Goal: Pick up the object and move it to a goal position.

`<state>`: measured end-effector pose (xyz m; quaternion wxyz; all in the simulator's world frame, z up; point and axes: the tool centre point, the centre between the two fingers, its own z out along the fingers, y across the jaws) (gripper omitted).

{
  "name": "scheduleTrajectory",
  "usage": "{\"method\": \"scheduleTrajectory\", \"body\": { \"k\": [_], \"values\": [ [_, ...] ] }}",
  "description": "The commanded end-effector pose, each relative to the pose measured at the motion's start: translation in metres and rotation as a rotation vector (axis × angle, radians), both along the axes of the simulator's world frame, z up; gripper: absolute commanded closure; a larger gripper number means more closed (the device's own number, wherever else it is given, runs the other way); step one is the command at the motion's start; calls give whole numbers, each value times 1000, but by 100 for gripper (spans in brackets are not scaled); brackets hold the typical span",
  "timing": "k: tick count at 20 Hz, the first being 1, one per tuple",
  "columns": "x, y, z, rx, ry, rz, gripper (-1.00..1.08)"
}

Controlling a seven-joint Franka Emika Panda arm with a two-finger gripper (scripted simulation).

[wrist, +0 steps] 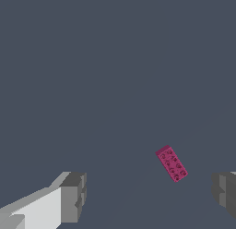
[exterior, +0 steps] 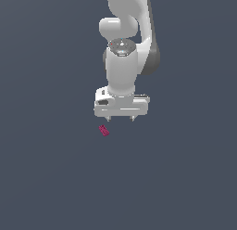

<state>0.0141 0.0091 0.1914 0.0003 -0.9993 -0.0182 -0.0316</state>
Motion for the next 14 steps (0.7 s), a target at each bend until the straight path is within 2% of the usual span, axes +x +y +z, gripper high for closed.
{"method": "scheduleTrajectory", "body": {
  "k": [1, 9, 14],
  "values": [
    [0, 0, 0, 0, 0, 0, -92],
    [5, -17, 18, 5, -41, -14, -92],
    [5, -17, 17, 5, -41, -13, -92]
  ]
}}
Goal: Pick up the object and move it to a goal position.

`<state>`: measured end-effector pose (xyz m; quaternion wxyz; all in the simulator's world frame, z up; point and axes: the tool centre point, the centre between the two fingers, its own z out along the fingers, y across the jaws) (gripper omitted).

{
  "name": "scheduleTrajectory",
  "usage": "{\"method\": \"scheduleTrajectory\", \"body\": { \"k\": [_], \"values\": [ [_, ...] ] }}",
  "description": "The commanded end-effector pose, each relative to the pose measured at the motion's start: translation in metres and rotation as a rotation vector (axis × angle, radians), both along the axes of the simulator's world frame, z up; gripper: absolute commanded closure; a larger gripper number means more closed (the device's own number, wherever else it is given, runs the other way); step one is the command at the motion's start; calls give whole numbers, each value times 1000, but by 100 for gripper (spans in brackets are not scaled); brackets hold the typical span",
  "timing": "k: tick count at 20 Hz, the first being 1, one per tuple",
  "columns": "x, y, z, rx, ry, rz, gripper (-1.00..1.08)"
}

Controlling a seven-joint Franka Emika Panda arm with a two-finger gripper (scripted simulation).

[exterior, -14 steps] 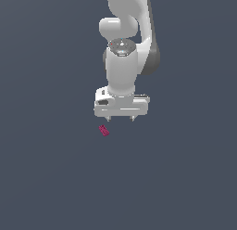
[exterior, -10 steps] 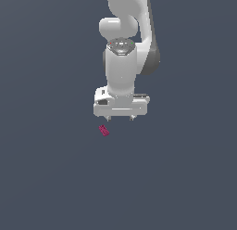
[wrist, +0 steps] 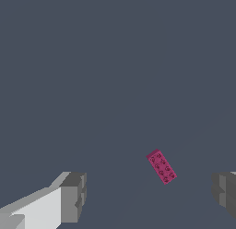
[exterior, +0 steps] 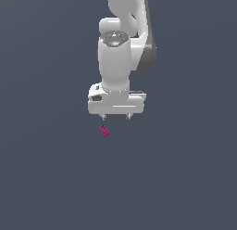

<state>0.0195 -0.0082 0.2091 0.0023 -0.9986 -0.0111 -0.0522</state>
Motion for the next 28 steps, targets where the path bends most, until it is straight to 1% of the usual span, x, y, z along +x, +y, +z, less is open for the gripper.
{"method": "scheduleTrajectory", "body": {
  "k": [1, 7, 13, 19, 28],
  "values": [
    [0, 0, -1, 0, 1, 3, -92],
    [-2, -5, -10, -6, 7, 38, -92],
    [-6, -17, -30, -18, 20, 112, -92],
    [-15, -33, -60, -31, 42, 229, -92],
    [-34, -58, -110, -40, 77, 429, -92]
  ]
}}
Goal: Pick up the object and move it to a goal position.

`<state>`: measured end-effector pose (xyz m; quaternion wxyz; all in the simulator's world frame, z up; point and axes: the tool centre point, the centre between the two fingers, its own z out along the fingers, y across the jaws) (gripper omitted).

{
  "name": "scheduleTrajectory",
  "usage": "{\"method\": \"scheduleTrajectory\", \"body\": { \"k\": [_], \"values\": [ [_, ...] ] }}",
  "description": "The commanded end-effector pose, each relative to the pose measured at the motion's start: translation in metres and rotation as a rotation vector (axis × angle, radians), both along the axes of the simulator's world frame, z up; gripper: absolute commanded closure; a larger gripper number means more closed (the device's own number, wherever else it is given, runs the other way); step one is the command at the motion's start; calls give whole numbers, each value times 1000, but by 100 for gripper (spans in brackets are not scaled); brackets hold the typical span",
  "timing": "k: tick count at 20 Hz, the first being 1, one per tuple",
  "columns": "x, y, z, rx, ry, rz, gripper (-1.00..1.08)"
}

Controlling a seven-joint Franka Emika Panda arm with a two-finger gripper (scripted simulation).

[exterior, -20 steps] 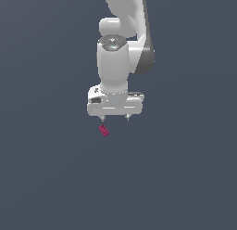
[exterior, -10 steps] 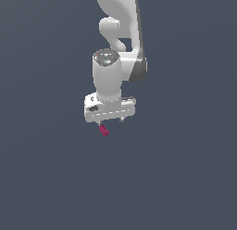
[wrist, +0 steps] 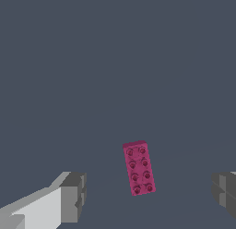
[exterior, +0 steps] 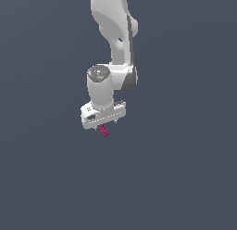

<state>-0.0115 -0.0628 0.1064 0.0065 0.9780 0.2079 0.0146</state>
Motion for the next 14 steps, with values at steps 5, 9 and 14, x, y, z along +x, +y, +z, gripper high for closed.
{"method": "scheduleTrajectory", "body": {
  "k": [5, 9, 14],
  "values": [
    [-12, -13, -27, 1, 20, 113, -92],
    [-17, -17, -37, 2, 27, 156, -92],
    [-21, -20, -44, 4, 31, 183, -92]
  ]
}}
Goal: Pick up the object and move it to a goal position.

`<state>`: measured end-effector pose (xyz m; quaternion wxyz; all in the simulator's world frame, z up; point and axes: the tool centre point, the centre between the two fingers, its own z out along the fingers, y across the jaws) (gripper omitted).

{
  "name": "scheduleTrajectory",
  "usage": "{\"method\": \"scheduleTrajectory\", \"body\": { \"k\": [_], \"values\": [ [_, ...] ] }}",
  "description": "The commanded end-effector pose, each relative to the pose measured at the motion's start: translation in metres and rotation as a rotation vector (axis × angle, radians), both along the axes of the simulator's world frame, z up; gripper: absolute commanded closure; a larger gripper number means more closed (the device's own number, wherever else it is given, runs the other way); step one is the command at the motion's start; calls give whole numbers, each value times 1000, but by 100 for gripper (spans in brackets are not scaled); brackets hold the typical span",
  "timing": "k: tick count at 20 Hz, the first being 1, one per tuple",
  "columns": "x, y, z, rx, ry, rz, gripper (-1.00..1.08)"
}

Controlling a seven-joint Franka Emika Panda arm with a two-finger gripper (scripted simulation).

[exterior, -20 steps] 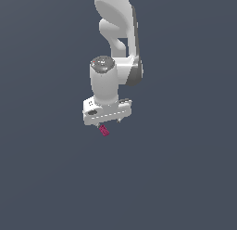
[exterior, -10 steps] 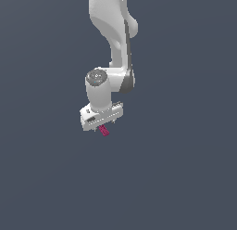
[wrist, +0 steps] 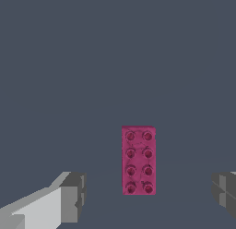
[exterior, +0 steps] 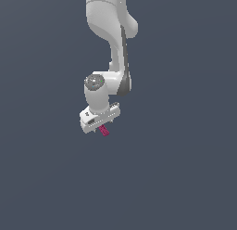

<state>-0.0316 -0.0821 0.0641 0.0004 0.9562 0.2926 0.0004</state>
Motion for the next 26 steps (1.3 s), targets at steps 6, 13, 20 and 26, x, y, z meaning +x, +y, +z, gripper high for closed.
{"method": "scheduleTrajectory", "body": {
  "k": [6, 13, 20, 26],
  "values": [
    [-1, -1, -4, 0, 1, 6, -92],
    [-2, 0, -33, 0, 1, 9, -92],
    [-1, -1, -52, 0, 1, 11, -92],
    [-1, -1, -52, 0, 1, 11, 108]
  ]
}}
